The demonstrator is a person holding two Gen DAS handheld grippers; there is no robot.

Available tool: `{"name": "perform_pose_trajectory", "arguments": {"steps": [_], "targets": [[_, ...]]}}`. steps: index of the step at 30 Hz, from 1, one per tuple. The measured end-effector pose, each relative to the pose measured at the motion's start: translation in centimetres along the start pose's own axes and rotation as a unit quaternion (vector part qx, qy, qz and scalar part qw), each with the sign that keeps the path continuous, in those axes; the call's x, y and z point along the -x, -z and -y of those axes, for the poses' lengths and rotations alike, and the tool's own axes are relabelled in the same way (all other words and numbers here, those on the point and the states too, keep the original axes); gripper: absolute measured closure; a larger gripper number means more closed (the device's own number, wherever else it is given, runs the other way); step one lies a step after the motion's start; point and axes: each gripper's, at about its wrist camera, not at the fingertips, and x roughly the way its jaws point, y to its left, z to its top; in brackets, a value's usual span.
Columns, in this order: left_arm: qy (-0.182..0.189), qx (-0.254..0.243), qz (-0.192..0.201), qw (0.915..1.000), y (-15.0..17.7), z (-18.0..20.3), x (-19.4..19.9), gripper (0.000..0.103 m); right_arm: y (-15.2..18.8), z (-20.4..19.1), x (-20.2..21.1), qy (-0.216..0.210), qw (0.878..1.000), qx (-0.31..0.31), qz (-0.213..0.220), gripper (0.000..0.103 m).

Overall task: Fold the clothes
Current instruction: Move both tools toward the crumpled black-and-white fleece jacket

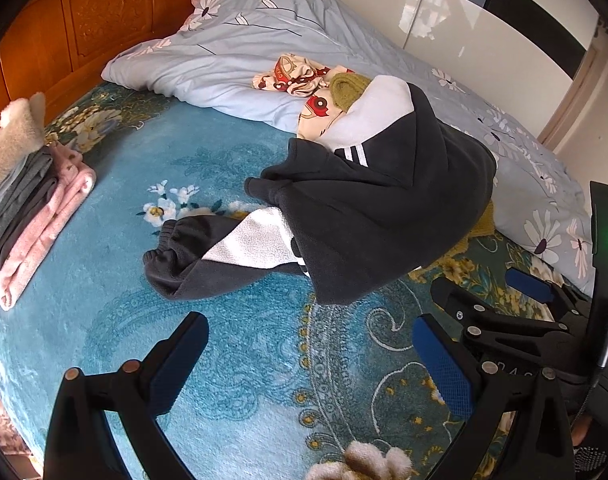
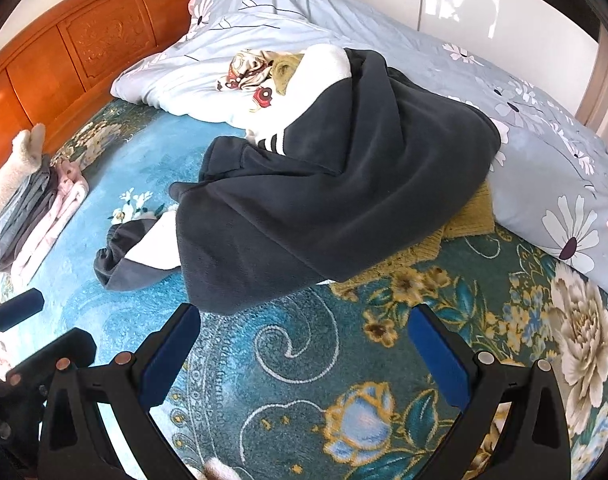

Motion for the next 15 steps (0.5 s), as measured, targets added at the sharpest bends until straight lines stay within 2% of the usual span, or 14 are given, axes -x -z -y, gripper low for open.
{"name": "perform_pose_trajectory", "arguments": {"steps": [15], "targets": [[-0.013,0.006,0.020,0.9997,0.50,-0.43,0.19,0.000,-0.07,-0.74,0.09,-0.003,1.000,0.013,0.008,0.000]]}}
